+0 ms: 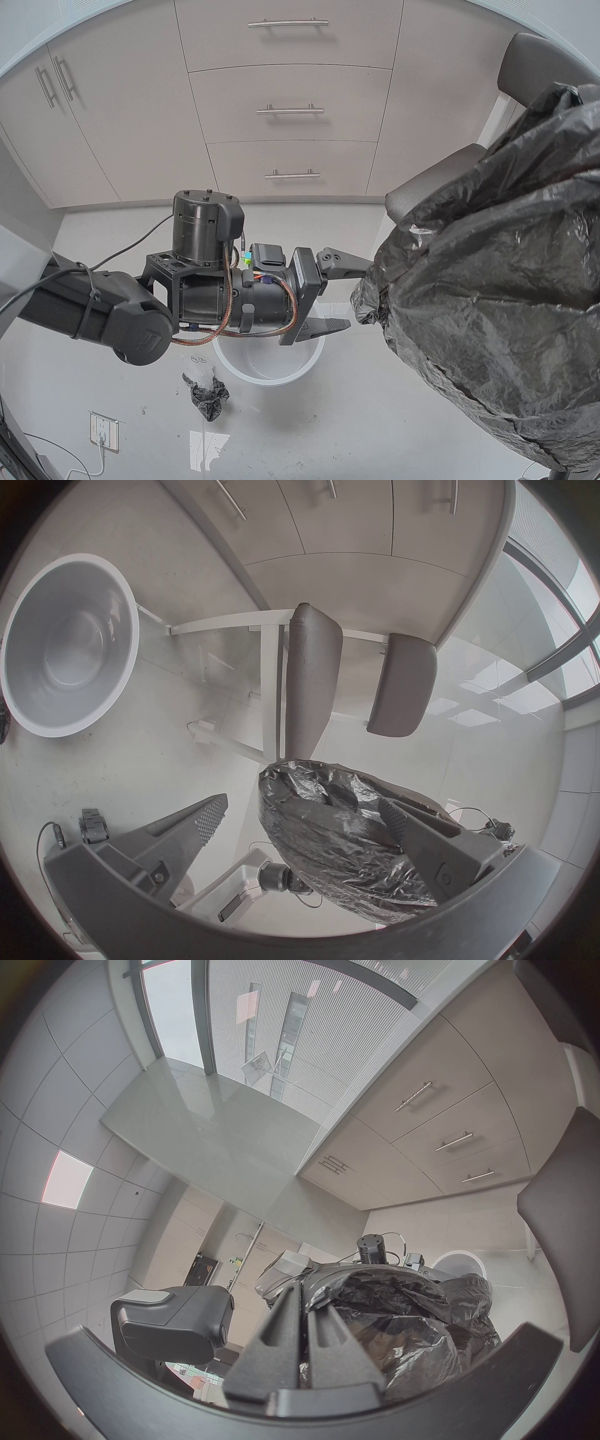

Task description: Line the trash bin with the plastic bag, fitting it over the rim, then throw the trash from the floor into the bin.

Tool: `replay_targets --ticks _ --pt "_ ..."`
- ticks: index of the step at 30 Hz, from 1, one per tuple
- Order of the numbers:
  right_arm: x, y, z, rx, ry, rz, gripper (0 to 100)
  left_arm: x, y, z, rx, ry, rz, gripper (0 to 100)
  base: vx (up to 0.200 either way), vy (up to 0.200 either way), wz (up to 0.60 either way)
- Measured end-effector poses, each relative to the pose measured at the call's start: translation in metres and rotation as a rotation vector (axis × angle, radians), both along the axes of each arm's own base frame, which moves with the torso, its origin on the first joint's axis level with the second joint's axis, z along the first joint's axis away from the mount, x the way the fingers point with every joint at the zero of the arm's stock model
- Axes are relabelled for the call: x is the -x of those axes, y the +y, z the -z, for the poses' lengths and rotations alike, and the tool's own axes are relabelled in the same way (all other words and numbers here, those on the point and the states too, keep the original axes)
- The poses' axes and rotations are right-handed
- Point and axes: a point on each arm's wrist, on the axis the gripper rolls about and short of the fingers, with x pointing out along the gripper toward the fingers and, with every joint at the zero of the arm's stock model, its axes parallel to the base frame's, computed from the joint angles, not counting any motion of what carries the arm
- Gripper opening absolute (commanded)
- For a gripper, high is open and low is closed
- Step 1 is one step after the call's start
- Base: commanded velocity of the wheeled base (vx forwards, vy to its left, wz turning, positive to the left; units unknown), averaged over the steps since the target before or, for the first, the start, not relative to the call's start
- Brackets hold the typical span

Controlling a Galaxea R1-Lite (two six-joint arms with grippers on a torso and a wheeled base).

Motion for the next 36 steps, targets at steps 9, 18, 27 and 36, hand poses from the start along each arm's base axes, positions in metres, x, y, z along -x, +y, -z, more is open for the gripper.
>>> replay_targets --ticks 9,18,27,36 --pt "0.0 0.0 0.0 0.0 -0.004 0.0 0 -0.018 0.002 -0.01 0.03 -0.038 -0.031 100 0.0 0.0 0.0" --pt "0.0 0.0 0.0 0.001 -0.004 0.0 0 -0.03 0.007 -0.012 0.046 -0.016 -0.067 100 0.0 0.0 0.0" --pt "0.0 0.0 0.0 0.003 -0.004 0.0 0 -0.028 -0.003 -0.004 0.034 0.004 -0.04 100 0.0 0.0 0.0" --pt "-0.001 0.002 0.0 0.005 -0.002 -0.001 0 -0.012 -0.01 0.009 0.01 0.047 0.028 100 0.0 0.0 0.0"
